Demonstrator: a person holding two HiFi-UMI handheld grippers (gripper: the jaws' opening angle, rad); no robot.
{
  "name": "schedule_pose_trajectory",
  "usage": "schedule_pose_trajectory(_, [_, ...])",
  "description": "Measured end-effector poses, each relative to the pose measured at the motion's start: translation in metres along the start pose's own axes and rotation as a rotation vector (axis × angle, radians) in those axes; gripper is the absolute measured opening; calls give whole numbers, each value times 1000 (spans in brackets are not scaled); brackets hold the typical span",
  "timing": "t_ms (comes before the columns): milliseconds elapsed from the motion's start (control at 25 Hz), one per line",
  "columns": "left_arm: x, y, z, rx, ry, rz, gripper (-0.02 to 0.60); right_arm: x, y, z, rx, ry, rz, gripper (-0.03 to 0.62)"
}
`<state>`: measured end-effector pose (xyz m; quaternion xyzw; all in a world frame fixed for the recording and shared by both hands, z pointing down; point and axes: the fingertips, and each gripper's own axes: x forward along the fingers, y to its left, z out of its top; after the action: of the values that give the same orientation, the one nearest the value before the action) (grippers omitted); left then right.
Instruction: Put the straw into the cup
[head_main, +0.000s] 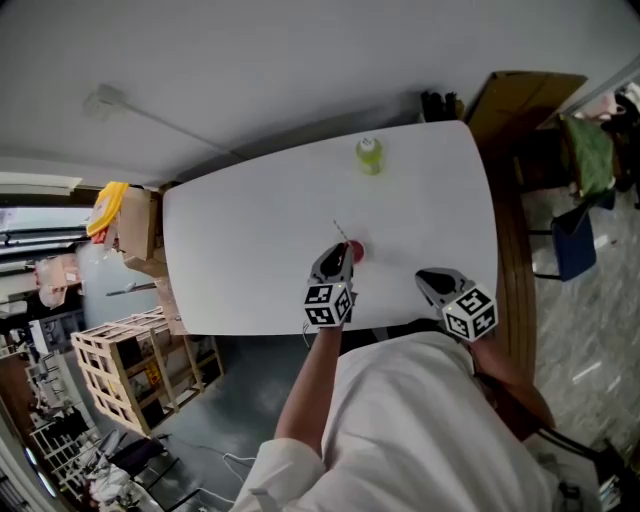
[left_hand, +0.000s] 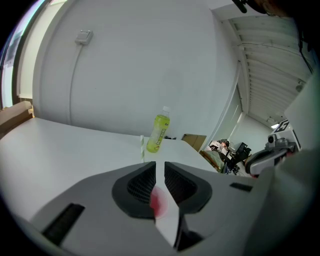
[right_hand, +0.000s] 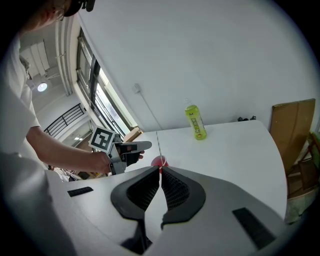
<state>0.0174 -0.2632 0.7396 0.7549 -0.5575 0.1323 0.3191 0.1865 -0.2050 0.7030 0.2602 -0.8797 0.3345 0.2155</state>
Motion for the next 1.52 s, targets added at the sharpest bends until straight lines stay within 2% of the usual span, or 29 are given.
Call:
schedule_pose_trajectory(360, [-24,2,8,25,-30,39,7,-5,8,3,-12,-26,2,37])
schedule_pose_trajectory(600, [-44,12,2,12,-28,43,2,-12,9,6,-7,-52,-36,37])
schedule_pose_trajectory(1000, [-116,12,20,20,-98,-58,2,-6,60,17,-30,-105,-97,37])
schedule_pose_trajectory(1240, [-164,9,28,36,-143,-131,2,-13,73,13,10,-142,-210,37])
schedule_pose_trajectory(1520, [-218,23,14,36,-158,-182,2,-19,109,-5,34,-187,-262,37])
